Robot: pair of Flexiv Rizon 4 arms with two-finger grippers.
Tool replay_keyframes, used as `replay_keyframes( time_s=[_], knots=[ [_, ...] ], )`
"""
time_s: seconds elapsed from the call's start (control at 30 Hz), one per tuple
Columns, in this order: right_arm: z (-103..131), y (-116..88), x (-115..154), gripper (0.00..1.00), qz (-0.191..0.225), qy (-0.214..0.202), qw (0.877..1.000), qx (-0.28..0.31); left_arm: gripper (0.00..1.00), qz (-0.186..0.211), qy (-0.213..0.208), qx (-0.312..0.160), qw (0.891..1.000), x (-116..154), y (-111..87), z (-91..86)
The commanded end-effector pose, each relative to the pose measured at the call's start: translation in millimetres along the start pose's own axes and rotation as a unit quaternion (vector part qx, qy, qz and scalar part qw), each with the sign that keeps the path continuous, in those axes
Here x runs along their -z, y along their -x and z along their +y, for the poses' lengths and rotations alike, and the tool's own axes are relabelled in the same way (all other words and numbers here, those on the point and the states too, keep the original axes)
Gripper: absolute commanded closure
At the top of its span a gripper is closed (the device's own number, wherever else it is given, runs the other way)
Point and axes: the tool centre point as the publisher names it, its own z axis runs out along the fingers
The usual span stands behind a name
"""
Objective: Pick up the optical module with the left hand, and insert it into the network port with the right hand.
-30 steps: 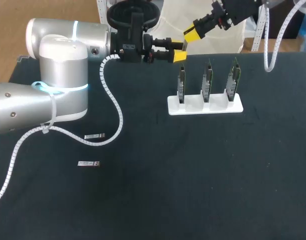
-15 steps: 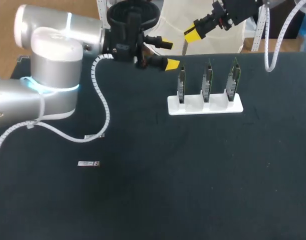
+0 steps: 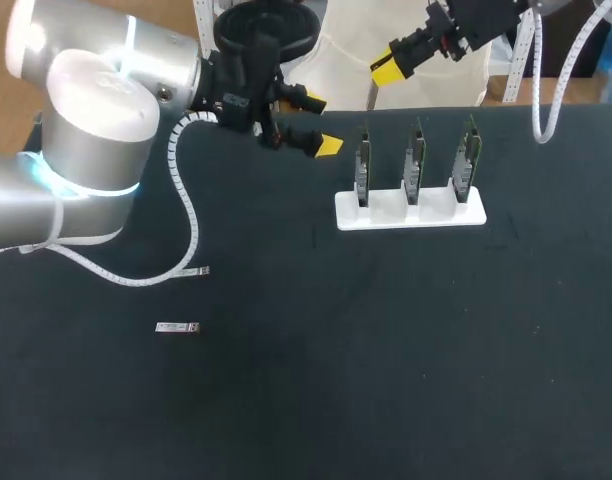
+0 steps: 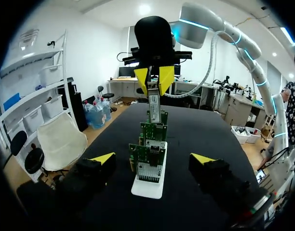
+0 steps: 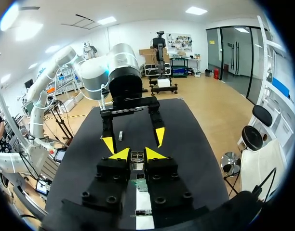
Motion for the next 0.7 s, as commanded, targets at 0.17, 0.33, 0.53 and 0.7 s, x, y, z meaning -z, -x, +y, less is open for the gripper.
replay_keyframes(
  time_s=[0.17, 0.33, 0.53, 0.7],
  knots=[
    [8, -1, 0, 1.00, 0.002, -0.005, 1.000, 0.003, 0.00, 0.022, -0.015, -0.003, 1.000, -9, -5.7, 2.7],
    [9, -2, 0, 1.00, 0.006, -0.003, 1.000, 0.006, 0.00, 0.032, -0.023, -0.007, 0.999, -15, -6.3, 1.0],
    [10, -2, 1, 1.00, 0.011, 0.000, 1.000, 0.010, 0.00, 0.035, -0.027, -0.008, 0.999, -18, -7.5, -1.2],
    [11, -1, 0, 1.00, 0.016, 0.006, 1.000, 0.017, 0.00, 0.038, -0.037, -0.009, 0.999, -19, -8.1, -1.9]
  ],
)
